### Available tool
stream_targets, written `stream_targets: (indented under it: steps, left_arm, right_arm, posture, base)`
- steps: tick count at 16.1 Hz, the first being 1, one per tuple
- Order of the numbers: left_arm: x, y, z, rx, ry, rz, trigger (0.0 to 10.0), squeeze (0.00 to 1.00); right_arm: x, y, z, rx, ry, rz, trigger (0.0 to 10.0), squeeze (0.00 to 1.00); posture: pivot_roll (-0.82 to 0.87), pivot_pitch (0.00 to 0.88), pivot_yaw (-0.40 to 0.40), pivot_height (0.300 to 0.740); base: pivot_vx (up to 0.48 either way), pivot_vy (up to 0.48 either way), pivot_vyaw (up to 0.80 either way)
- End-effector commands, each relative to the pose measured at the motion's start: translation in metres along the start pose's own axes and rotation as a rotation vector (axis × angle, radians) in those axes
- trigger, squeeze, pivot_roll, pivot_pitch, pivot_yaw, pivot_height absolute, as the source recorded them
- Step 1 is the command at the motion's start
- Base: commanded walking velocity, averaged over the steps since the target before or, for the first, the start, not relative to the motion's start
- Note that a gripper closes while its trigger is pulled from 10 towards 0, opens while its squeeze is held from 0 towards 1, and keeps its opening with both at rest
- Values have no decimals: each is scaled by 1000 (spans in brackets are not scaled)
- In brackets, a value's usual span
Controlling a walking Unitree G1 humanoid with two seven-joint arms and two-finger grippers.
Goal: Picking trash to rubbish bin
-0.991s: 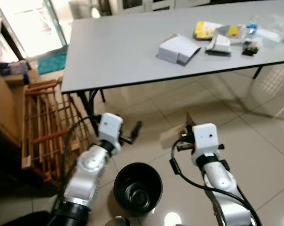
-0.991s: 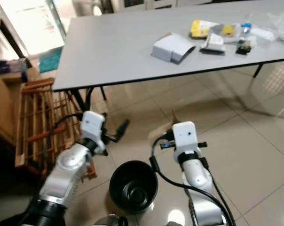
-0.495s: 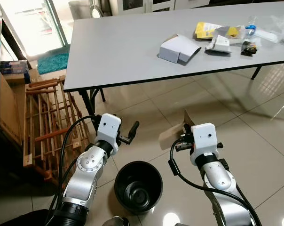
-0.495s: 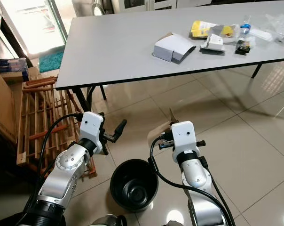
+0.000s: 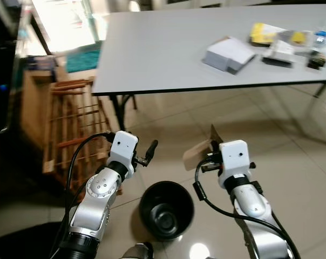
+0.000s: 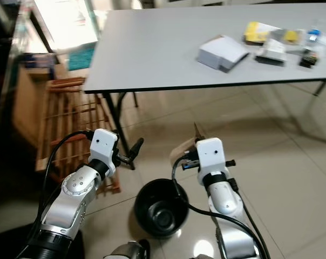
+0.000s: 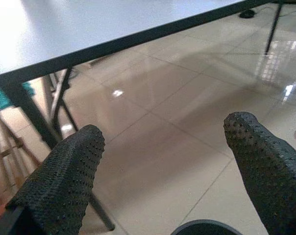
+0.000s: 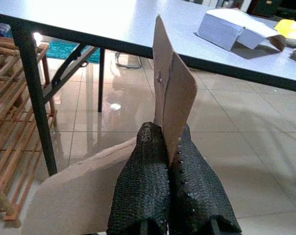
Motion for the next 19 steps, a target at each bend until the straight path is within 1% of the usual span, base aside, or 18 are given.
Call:
stream_targets:
  steps: [1, 3, 5, 7, 10, 13, 17, 19]
  left_arm:
    - [3, -5, 1, -8, -1, 27, 10000, 0]
    - [4, -7, 0, -10, -6, 40, 10000, 0]
    - [6, -10, -4, -12, -53, 51, 10000, 0]
    - [8, -12, -4, -10, -80, 64, 10000, 0]
    - [6, -11, -1, -15, -85, 68, 10000, 0]
    - [6, -10, -2, -14, -92, 64, 10000, 0]
    - [7, -11, -8, 3, -127, 63, 10000, 0]
    - [7, -11, -8, 4, -128, 64, 10000, 0]
  right_arm:
    - [0, 1, 2, -3, 5, -6, 10000, 0]
    - [0, 1, 1, -1, 6, -7, 10000, 0]
    - [-1, 2, 2, 0, 9, -12, 10000, 0]
    - [-2, 2, 2, 3, 11, -13, 10000, 0]
    - [-2, 2, 2, -1, 8, -11, 10000, 0]
    - [-2, 1, 1, -2, 5, -10, 10000, 0]
    - [-2, -3, -4, 3, -23, 10, 10000, 0]
    - [-2, -6, -5, 4, -35, 20, 10000, 0]
  posture:
    - [-21, 129, 55, 740]
    - [-20, 130, 54, 740]
    - [-18, 132, 53, 740]
    - [-18, 132, 53, 740]
    - [-18, 132, 53, 740]
    - [-18, 132, 53, 740]
    - [-18, 132, 53, 740]
    - [-18, 132, 53, 740]
  base:
    - [0, 0, 688]
    - [0, 0, 694]
    - [0, 0, 709]
    - [0, 0, 734]
    - [0, 0, 700]
    - [0, 0, 519]
    - [0, 0, 0]
    - [0, 0, 0]
Point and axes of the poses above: a point about 5 cm out from each wrist's last joint towards the gripper, its own x axis pointing back from the gripper into the wrist, its own y axis along the axis of the wrist's last joint, z = x × y, the point moved 2 cm from there along -x, pointing out of the wrist towards the gripper, and after that the axes turned 5 degrees about x, right-handed, at the moved point
